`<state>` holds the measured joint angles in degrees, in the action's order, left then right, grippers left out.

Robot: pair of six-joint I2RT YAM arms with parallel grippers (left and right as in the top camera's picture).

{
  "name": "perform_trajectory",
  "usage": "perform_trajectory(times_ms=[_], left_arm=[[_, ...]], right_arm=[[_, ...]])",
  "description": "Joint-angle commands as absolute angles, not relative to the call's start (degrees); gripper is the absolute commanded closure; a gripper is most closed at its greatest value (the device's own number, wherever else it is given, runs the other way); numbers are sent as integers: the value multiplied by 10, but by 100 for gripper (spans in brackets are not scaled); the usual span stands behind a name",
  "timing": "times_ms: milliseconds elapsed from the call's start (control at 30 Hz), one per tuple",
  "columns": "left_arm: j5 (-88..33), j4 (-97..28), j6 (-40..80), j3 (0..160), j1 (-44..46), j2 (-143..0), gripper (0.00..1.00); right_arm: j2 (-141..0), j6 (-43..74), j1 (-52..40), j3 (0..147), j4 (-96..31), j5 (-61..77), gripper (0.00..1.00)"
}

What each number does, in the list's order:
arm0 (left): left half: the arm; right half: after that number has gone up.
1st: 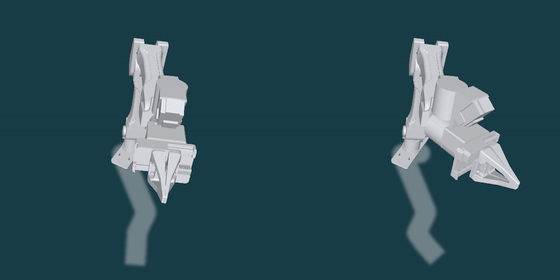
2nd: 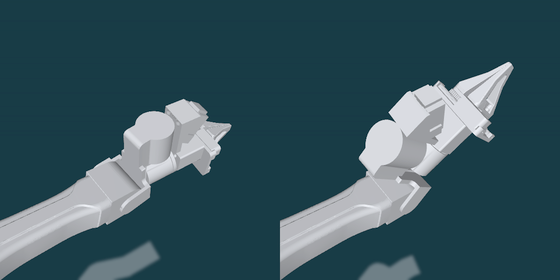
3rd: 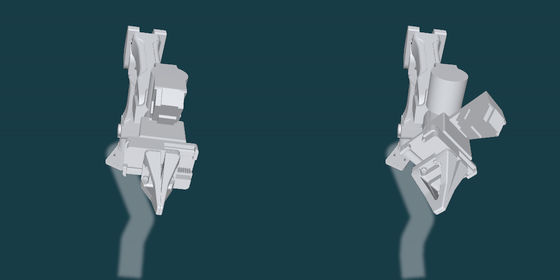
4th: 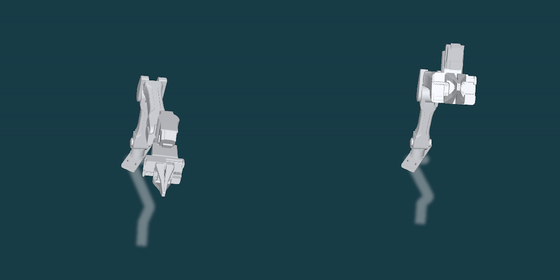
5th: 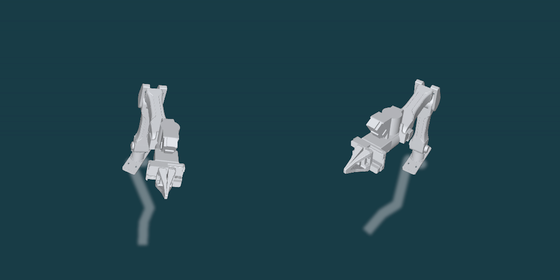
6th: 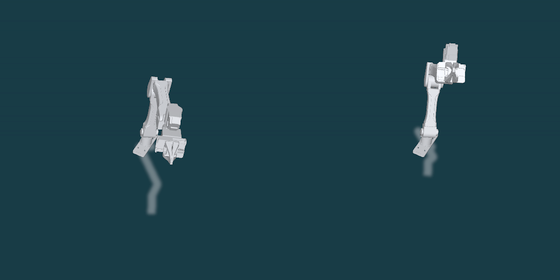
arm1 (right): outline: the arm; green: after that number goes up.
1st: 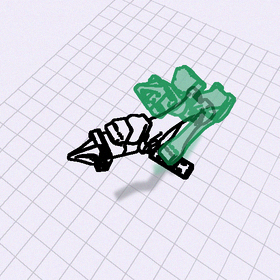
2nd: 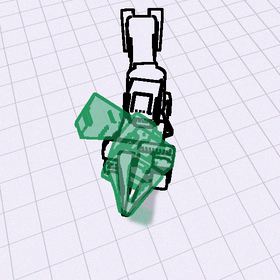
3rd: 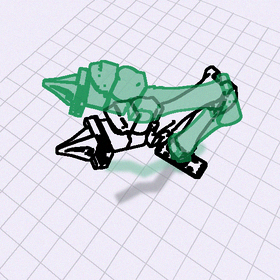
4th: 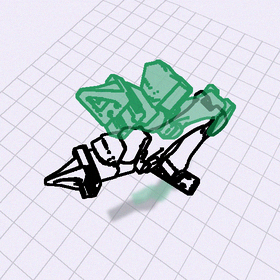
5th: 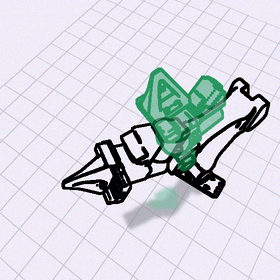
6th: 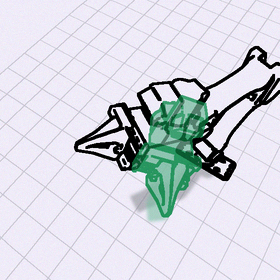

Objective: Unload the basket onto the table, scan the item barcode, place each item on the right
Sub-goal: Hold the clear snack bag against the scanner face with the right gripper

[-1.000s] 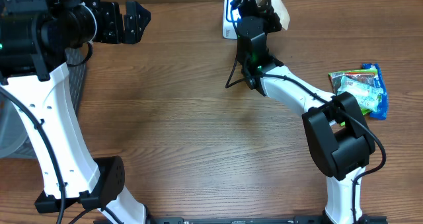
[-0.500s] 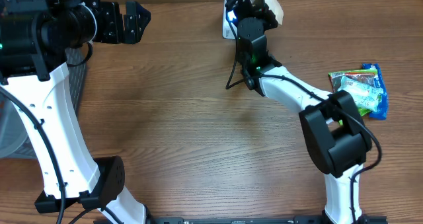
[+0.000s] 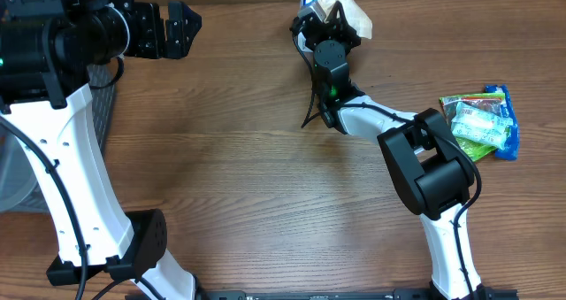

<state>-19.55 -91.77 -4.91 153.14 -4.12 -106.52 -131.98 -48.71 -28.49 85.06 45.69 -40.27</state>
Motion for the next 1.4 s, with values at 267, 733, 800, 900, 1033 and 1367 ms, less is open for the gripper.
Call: perform_trajectory(times_ms=[267,733,800,900,1033,1367], left_arm=[[-204,-917,-60,1535,-38,-1069,0],[-204,-917,-60,1535,-38,-1069,0],[-204,-917,-60,1535,-38,-1069,1],[-204,-917,-60,1535,-38,-1069,0],[-204,-917,-60,1535,-38,-1069,0],[-204,-917,-60,1535,-37,-1069,0]], right_arm=[[-1322,-495,-288,856,457,-437,96],[-1322,-501,-308,856,456,-462,96],[-1322,-522,-308,856,483,-462,96],[-1322,-559,-308,856,519,-459,96],[-1322,-594,-307,856,543,-447,96],[-1322,-599,-280,856,541,-348,96]])
